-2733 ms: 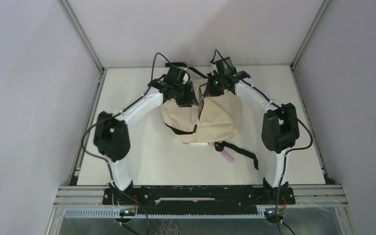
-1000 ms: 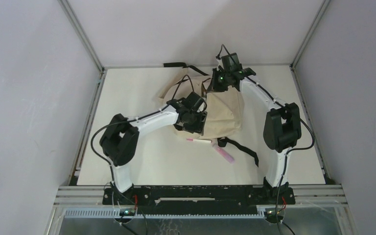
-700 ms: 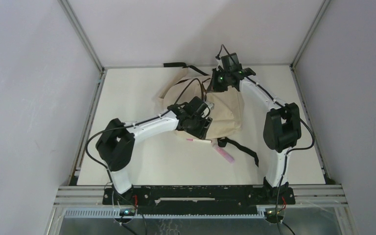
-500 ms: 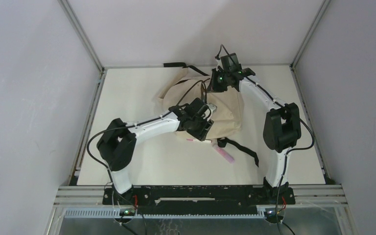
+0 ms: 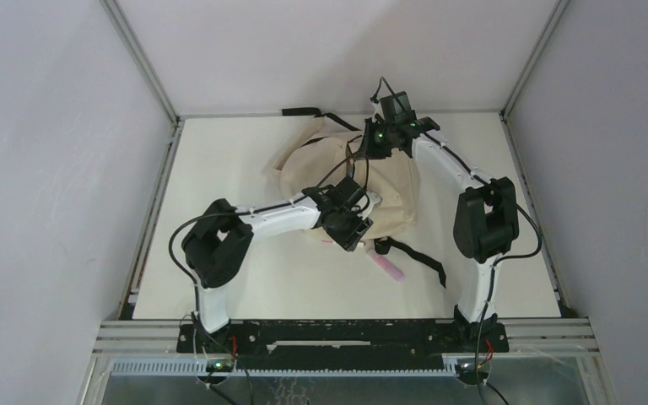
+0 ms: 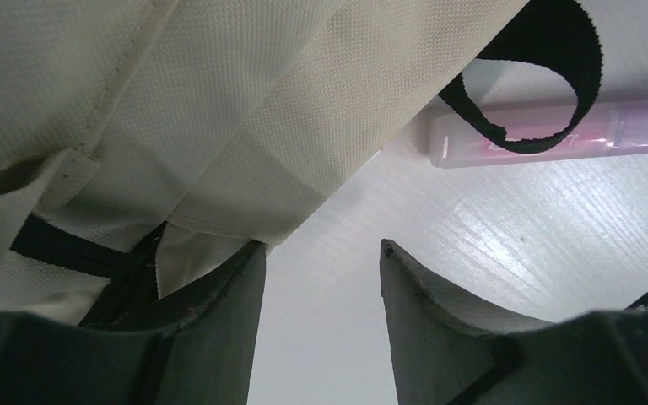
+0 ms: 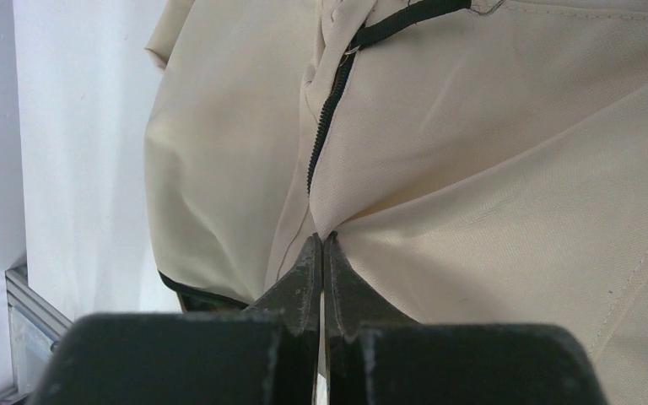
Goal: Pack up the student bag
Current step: Move the stationery to the center of the board, then pick up the stationery from the center of the board, then place the stationery in the student bag, then pick up the stationery from the center of the board.
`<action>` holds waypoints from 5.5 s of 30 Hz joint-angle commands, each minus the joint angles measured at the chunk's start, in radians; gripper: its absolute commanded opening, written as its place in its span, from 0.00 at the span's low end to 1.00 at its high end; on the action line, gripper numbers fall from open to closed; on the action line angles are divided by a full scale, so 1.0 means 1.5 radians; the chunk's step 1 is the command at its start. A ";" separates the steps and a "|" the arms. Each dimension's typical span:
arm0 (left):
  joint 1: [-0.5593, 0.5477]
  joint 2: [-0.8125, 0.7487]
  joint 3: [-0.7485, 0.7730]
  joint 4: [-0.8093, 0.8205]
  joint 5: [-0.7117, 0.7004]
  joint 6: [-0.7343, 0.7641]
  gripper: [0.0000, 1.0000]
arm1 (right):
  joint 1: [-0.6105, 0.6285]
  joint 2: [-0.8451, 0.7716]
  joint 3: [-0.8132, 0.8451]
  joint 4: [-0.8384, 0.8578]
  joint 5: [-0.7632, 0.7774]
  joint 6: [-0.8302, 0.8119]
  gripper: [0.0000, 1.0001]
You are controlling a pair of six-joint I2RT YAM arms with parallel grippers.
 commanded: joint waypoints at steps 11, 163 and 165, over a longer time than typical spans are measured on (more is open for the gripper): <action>-0.005 0.053 0.039 0.019 -0.034 0.041 0.57 | 0.000 -0.025 0.003 0.026 -0.025 -0.005 0.00; -0.033 -0.125 -0.065 0.137 0.115 -0.200 0.37 | -0.141 -0.065 -0.101 0.116 -0.024 0.111 0.00; -0.043 -0.117 -0.058 0.133 0.081 -0.221 0.40 | -0.154 -0.064 -0.099 0.119 -0.032 0.112 0.00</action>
